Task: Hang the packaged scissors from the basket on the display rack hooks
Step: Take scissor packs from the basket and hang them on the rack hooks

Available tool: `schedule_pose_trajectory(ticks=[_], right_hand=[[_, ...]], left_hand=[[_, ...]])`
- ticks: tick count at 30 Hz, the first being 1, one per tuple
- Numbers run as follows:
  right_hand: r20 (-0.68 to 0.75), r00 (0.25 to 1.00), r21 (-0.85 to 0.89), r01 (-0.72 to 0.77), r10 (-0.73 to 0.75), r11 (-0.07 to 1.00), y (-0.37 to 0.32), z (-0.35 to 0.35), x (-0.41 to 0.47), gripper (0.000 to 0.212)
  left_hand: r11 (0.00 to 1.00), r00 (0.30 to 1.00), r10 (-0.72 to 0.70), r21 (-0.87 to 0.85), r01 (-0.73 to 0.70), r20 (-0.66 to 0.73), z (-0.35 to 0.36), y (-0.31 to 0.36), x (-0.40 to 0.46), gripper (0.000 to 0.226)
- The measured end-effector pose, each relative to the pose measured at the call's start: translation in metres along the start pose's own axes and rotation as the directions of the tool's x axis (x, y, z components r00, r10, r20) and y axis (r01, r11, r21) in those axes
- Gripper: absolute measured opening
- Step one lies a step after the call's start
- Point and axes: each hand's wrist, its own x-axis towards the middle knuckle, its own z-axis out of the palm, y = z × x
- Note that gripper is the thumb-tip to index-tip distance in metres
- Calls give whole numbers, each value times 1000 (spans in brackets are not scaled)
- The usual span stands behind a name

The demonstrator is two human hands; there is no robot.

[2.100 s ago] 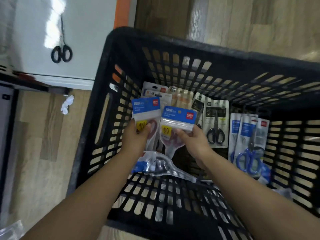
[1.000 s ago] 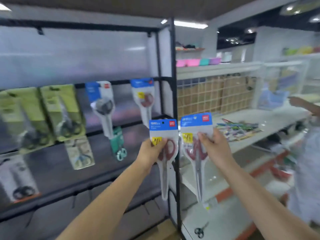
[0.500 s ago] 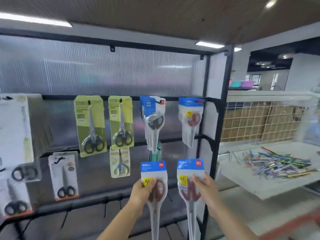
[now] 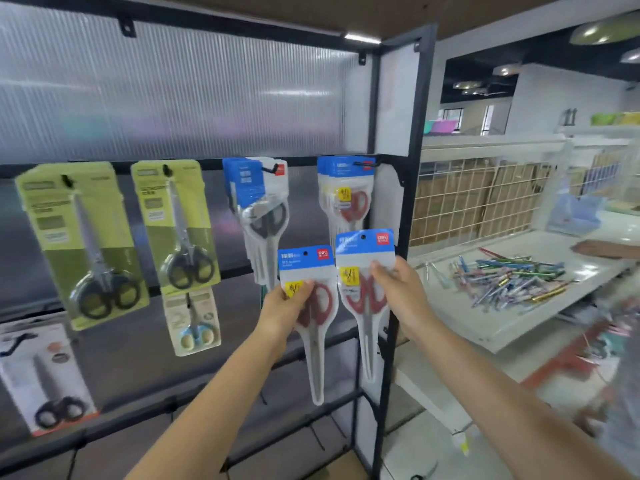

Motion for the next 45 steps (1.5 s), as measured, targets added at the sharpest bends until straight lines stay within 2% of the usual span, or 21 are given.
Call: schedule_pose_trajectory(ticks=[3, 7, 13, 19, 27, 32, 45], right_hand=[[-46, 999, 33, 6, -4, 999, -5, -8, 21, 18], [-78, 997, 123, 22, -12, 992, -21, -16, 51, 7], [-179, 983, 213, 71, -32, 975, -43, -22, 98, 14], [-201, 978, 190, 89, -50, 978, -54, -17, 131, 21], [-250, 968, 192, 73, -23, 979, -49, -12, 157, 22], [-278, 960, 196, 33, 24, 980, -43, -9, 167, 29], [-180, 981, -13, 73, -74, 997, -27, 8, 194, 31]], left_hand=[[1000, 1000, 8, 18, -8, 21, 14, 4, 11, 8], [1000, 999, 23, 16, -24, 39, 24, 12, 32, 11], [999, 997, 47, -7, -46, 59, 36, 16, 61, 18], [998, 997, 57, -7, -57, 48, 46, 12, 74, 14], [1000, 999, 29, -1, -29, -22, 42, 7, 91, 19], [1000, 999, 18, 3, -18, -37, 40, 3, 94, 13], [1000, 999, 5, 29, -4, -51, 35, -3, 100, 20]])
